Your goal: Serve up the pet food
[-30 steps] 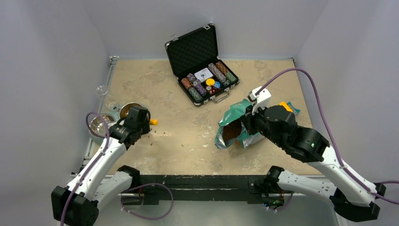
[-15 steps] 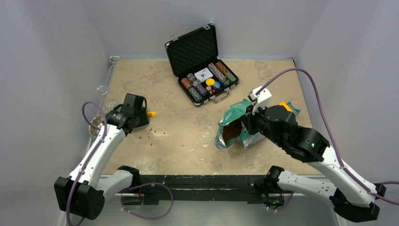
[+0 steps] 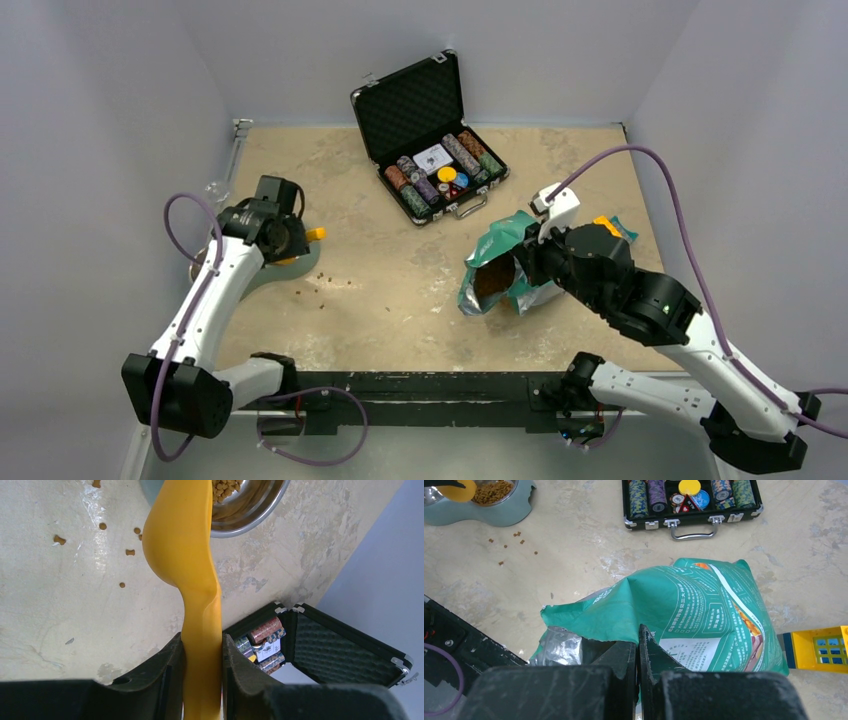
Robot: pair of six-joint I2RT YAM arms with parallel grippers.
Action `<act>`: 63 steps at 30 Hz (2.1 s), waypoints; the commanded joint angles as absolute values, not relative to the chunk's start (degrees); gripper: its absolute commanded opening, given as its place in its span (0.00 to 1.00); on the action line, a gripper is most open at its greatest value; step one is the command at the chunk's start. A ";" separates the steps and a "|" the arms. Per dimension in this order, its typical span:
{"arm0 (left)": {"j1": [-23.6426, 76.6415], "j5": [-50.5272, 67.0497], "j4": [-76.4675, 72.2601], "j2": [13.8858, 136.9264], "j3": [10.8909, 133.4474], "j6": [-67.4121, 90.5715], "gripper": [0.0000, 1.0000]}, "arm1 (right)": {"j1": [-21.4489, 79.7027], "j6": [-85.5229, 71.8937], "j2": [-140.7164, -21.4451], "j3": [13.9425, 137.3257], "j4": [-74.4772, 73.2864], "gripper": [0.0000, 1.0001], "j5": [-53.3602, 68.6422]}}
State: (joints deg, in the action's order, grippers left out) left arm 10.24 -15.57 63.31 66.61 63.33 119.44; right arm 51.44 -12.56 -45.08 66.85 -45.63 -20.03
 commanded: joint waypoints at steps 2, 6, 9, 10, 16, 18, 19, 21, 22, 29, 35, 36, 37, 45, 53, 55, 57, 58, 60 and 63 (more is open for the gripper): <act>9.04 -14.40 65.52 68.93 67.47 139.33 0.00 | 50.59 -11.99 -43.34 66.47 -45.46 0.00 -23.64; 8.12 -13.25 70.12 72.82 73.51 136.29 0.00 | 50.37 -11.97 -42.95 66.14 -45.50 0.00 -23.90; 7.62 -13.25 70.12 76.37 79.51 136.29 0.00 | 50.23 -12.09 -42.76 65.93 -45.26 0.00 -23.86; 7.38 -13.25 70.12 77.89 81.83 136.29 0.00 | 50.27 -12.12 -42.79 65.92 -45.19 0.00 -23.87; 6.90 -10.38 80.88 82.17 85.69 128.06 0.00 | 50.10 -12.19 -42.58 65.87 -44.86 0.00 -24.29; 6.74 -10.35 80.87 82.16 85.69 128.01 0.00 | 50.02 -12.13 -42.31 65.75 -44.89 0.00 -24.45; 6.64 -10.29 80.97 82.19 85.87 127.79 0.00 | 50.01 -12.23 -42.21 65.68 -44.99 0.00 -24.51; 6.55 -10.03 81.16 82.30 86.19 127.68 0.00 | 50.01 -12.35 -41.86 65.40 -45.10 0.00 -24.39; 6.51 -9.91 81.05 82.38 86.40 127.31 0.00 | 49.99 -12.39 -41.80 65.30 -44.97 0.00 -24.29; 7.01 -6.00 75.61 83.49 91.49 106.65 0.00 | 49.93 -12.60 -43.75 68.02 -45.96 0.00 -24.89; 8.46 15.88 53.22 75.17 80.67 80.62 0.00 | 49.92 -12.68 -49.03 73.60 -46.80 0.00 -24.86; 8.66 19.97 50.05 72.53 76.43 78.60 0.00 | 49.92 -12.63 -50.33 74.67 -46.84 0.00 -25.06; 8.76 24.60 47.55 71.33 74.46 76.69 0.00 | 49.92 -12.38 -51.06 75.80 -46.95 0.00 -25.25; 20.43 36.24 50.07 57.29 69.65 60.59 0.00 | 49.75 -11.06 -60.54 85.36 -50.30 0.00 -28.02; 36.26 37.27 55.28 47.75 71.11 63.59 0.00 | 49.77 -12.48 -65.18 91.06 -52.96 0.00 -26.48; 36.73 37.85 58.70 46.75 74.61 61.96 0.00 | 49.83 -13.52 -66.20 92.19 -54.40 0.00 -26.59; 36.78 39.06 60.30 46.15 77.13 61.01 0.00 | 49.81 -13.70 -66.00 90.70 -53.97 0.00 -26.64; 36.82 40.61 58.37 45.88 76.98 61.79 0.00 | 49.88 -13.79 -65.61 89.83 -53.75 0.00 -26.71; 36.75 45.05 50.35 45.23 73.41 66.73 0.00 | 50.04 -13.86 -64.60 88.10 -52.71 0.00 -26.08; 36.97 48.26 34.59 45.24 65.09 76.19 0.00 | 50.42 -12.80 -62.52 85.24 -50.68 0.00 -24.06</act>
